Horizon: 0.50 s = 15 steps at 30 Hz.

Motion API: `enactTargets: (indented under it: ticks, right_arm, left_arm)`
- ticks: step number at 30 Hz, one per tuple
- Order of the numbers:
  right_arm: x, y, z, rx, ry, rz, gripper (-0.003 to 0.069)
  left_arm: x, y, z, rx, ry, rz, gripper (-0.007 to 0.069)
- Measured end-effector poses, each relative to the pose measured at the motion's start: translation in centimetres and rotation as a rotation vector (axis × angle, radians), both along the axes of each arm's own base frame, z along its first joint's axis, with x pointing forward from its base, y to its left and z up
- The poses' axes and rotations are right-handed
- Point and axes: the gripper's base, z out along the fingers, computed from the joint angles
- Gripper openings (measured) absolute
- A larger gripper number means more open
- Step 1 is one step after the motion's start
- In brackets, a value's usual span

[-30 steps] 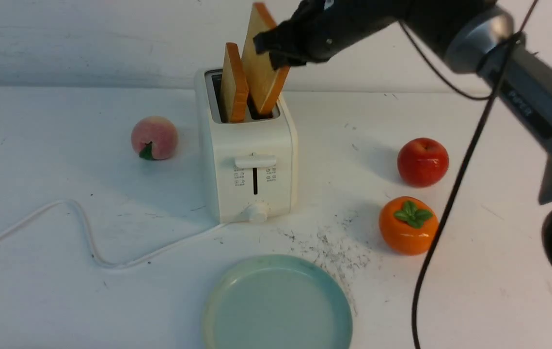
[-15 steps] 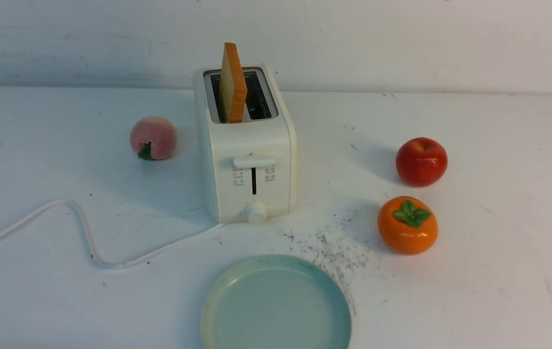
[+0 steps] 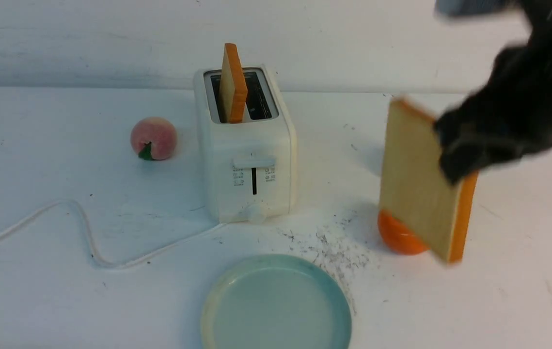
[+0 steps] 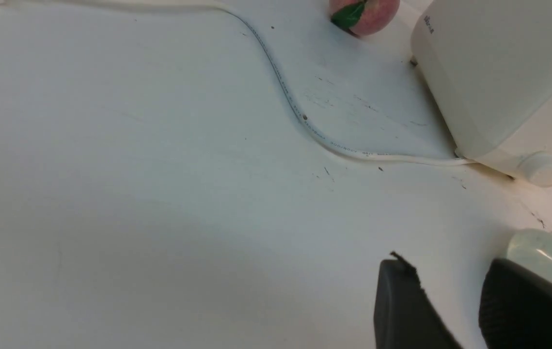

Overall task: Take toasted bread from bread machine on white table place on plate.
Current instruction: 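Place the held slice of bread on top of the slice on the plate with the right gripper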

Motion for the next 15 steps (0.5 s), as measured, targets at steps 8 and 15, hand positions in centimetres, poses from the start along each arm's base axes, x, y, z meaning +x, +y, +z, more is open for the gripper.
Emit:
enactTargets:
  ticks: [8, 15]
  right_arm:
    - [-0.6, 2.8, -6.3, 0.264, 0.124, 0.143, 0.0106]
    - [1.1, 5.0, -8.1, 0.442, 0.123, 0.223, 0.0106]
  left_arm:
    - [0.0, 0.0, 0.0, 0.001, 0.0, 0.0, 0.0239]
    - [0.0, 0.0, 0.0, 0.001, 0.0, 0.0, 0.0239]
